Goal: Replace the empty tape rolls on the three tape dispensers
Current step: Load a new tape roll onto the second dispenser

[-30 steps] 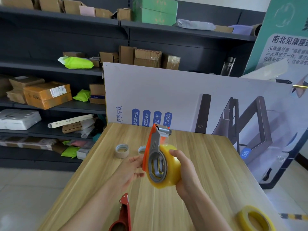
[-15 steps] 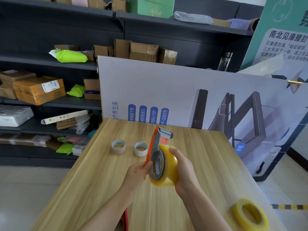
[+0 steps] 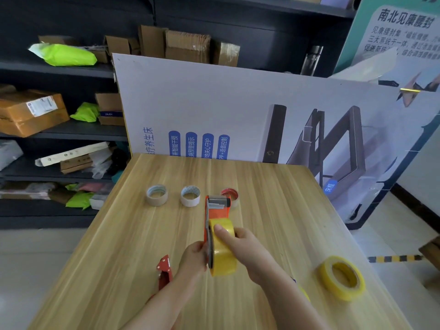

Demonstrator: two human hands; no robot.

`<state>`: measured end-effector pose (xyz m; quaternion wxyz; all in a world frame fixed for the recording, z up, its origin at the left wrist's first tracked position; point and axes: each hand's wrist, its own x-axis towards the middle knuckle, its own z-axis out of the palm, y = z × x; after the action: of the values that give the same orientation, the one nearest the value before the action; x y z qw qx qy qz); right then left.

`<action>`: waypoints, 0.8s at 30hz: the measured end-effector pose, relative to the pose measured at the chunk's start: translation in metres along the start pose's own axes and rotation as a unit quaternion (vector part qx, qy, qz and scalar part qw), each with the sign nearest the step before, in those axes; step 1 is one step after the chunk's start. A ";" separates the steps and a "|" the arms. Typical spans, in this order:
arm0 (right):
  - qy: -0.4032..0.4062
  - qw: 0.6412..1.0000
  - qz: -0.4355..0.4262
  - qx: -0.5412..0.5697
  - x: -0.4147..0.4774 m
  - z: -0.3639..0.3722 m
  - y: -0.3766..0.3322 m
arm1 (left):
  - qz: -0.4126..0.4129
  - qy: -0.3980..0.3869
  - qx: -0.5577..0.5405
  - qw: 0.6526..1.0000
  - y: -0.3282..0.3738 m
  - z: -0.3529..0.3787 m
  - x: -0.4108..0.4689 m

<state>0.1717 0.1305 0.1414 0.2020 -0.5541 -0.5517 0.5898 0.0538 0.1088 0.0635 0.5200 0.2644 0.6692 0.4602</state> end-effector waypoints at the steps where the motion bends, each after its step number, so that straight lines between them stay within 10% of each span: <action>1: 0.008 1.000 0.000 -0.026 0.001 -0.002 0.002 | -0.007 0.002 -0.004 1.000 -0.002 0.000 0.001; 15: 0.093 0.950 -0.082 -0.286 0.003 0.000 0.069 | -0.152 0.000 0.086 0.985 -0.059 0.010 -0.002; 24: 0.068 0.947 -0.015 -0.314 0.013 -0.002 0.115 | -0.294 -0.015 -0.094 0.951 -0.104 0.018 -0.019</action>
<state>0.2121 0.1072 0.0359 0.0635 -0.6202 -0.7020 0.3443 0.0901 0.0543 -0.0213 0.6651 0.0126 0.6629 0.3436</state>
